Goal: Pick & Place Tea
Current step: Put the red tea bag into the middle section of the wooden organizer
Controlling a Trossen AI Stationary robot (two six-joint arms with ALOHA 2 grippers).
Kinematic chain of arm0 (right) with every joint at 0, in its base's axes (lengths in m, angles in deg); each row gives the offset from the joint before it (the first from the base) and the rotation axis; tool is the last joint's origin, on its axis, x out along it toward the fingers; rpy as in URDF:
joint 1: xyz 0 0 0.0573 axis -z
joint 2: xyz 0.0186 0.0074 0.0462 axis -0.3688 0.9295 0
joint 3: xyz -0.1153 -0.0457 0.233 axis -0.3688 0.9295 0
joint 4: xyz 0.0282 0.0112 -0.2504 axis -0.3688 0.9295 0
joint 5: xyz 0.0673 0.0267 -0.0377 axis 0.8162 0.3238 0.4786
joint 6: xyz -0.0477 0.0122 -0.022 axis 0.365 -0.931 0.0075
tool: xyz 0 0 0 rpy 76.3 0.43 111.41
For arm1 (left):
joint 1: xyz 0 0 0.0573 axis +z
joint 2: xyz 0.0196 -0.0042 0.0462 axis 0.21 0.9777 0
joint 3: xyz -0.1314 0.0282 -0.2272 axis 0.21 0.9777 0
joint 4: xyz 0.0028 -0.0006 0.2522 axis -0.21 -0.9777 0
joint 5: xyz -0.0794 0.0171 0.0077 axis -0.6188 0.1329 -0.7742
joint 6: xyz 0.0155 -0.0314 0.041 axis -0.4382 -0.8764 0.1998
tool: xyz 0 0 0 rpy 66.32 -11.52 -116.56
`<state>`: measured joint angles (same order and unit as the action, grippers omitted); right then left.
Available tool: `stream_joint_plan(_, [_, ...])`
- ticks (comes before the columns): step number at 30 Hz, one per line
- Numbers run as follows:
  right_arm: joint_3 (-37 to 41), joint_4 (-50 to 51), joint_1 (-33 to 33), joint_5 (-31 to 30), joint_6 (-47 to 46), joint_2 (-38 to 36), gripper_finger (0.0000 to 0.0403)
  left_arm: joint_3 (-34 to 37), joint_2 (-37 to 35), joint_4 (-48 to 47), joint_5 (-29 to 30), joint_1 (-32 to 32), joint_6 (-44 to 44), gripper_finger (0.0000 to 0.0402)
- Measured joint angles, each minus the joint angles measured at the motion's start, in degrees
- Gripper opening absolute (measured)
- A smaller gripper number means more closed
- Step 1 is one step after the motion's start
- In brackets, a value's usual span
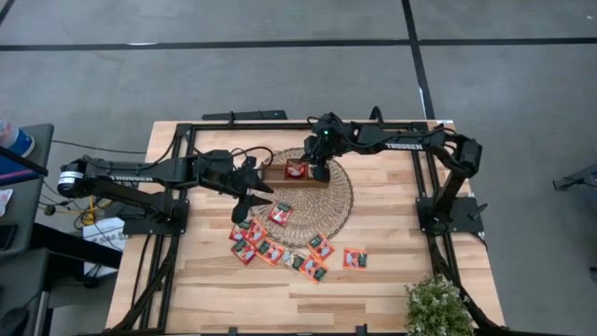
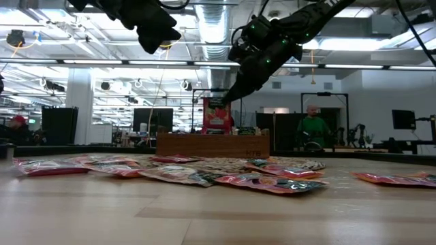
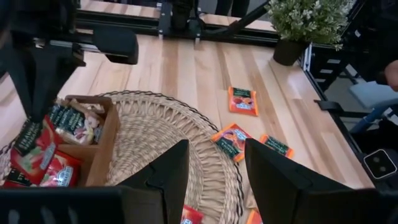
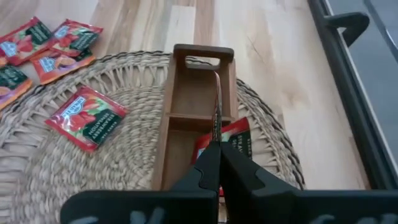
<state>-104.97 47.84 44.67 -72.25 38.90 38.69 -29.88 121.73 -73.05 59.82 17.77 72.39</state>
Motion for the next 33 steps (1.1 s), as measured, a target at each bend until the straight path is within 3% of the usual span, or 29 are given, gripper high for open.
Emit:
stream_joint_plan(14, [0.0, -0.15, 0.0, 0.25, -0.96, 3.63, 0.0, 0.0, 0.0, 1.63, 0.02, 0.0, -0.63, 0.0149])
stream_joint_plan(18, [0.0, 0.93, 0.0, -3.68, 0.0, 3.55, 0.0, 0.0, 0.0, 1.62, 0.02, 0.0, -0.66, 0.0149])
stream_joint_plan(33, [-2.57, 8.35, 0.17, -7.36, 2.47, 3.5, 0.0, -0.02, 0.02, 1.6, 0.02, 0.0, -1.1, 0.0149])
